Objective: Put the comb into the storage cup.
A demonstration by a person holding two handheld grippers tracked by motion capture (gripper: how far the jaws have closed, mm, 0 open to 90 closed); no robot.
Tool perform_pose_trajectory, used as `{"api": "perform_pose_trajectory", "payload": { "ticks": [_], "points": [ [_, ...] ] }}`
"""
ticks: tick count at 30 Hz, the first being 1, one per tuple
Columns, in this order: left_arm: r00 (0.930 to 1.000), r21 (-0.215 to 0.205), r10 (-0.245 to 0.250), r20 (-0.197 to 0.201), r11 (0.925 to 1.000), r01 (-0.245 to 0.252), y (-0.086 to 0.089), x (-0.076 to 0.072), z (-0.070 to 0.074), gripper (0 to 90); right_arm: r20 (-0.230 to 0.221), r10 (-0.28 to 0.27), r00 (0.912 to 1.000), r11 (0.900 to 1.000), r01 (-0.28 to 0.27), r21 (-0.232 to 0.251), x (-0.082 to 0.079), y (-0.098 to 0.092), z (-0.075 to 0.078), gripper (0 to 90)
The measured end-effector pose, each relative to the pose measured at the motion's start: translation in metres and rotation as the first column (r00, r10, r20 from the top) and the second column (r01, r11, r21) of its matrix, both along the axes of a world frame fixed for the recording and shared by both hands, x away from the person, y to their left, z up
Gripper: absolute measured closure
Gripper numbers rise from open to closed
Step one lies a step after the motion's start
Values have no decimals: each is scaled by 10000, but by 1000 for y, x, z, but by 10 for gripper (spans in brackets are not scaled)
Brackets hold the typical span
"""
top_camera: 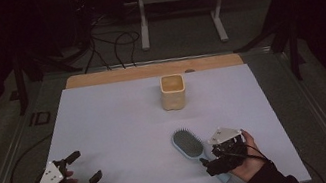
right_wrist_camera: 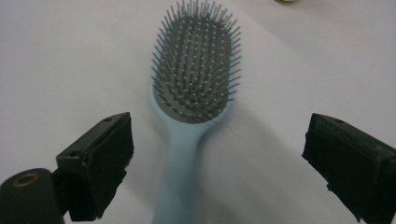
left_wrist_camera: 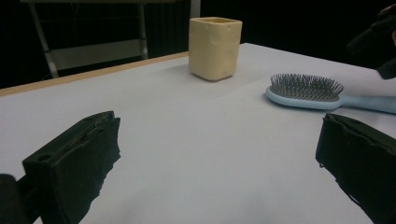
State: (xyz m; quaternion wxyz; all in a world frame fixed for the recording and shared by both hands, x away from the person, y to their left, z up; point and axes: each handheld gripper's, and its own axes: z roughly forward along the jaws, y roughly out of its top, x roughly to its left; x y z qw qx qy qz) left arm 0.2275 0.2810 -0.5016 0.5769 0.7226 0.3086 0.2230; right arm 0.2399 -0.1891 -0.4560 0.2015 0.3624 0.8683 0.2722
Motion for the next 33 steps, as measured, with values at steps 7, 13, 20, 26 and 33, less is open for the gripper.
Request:
{"api": "perform_pose_trajectory", "payload": {
  "ticks": [7,13,20,26,33],
  "points": [
    [10000,4,4,13,10000,-4,0,0,0,0,-410,-306,9987,9994,299,-177,5,10,-6,83],
    [10000,-6,17,14,10000,-17,0,0,0,0,-1219,-171,9924,9998,176,30,12,15,-14,83],
    [10000,-71,10,6,10000,-10,1,0,0,0,-2343,-518,9708,9987,509,-100,18,18,-23,137],
    [10000,-89,21,-2,10000,-21,1,0,0,0,-3421,-755,9366,9970,769,-97,26,18,-25,133],
    [10000,-125,24,3,9999,-24,1,0,0,0,-4022,-882,9113,9955,670,-665,32,25,-28,170]
  ]
}}
